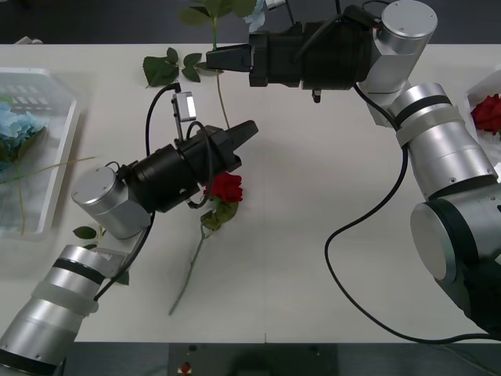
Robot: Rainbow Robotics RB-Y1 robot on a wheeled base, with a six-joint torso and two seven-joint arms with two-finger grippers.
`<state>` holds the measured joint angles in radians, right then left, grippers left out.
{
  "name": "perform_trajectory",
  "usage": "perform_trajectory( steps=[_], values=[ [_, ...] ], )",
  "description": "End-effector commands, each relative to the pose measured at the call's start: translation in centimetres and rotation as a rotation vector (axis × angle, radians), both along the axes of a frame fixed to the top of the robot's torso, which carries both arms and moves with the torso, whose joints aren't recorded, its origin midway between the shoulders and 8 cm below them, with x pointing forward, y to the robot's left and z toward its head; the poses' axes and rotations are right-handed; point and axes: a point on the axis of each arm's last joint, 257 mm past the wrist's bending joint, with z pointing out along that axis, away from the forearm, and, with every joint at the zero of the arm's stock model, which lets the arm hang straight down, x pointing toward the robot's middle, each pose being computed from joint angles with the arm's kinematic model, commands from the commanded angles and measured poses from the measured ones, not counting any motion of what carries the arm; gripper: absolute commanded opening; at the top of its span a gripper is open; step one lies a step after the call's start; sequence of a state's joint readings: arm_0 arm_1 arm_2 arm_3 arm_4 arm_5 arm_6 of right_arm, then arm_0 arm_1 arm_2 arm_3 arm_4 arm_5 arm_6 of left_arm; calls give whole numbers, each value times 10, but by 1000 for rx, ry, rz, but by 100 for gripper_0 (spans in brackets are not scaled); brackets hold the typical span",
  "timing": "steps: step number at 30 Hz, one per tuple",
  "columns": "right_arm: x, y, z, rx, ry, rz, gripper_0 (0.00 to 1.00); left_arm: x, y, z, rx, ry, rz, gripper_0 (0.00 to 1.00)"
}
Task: Put the red flowers into the right box and the blue flowers into the left box
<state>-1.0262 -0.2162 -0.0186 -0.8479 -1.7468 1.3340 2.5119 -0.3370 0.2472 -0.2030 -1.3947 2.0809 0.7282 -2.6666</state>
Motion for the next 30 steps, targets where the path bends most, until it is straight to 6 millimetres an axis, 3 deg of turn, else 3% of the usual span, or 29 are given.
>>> perform_trajectory(
  steps=[1,8,11,15,19,24,28,30],
  values=[
    [5,1,24,-10,-93,-8,69,8,31,18,71,-93,24,0],
    [15,-23,19,-66,-141,-35,76,0,82,32,197,-184,-12,0],
    [16,-36,15,-110,-172,-37,77,-3,111,42,204,-138,-35,0],
    [14,-61,5,-224,-240,-30,78,-10,153,55,222,-54,-50,0],
    [5,-93,0,-295,-266,-6,78,-17,207,59,270,61,-22,0],
    [-2,-127,-12,-383,-316,10,78,-26,255,50,334,197,36,0],
    [-11,-155,-23,-473,-323,22,78,-35,295,32,401,331,158,0],
    [-17,-159,-23,-485,-326,31,78,-39,311,23,448,361,234,0]
  ],
)
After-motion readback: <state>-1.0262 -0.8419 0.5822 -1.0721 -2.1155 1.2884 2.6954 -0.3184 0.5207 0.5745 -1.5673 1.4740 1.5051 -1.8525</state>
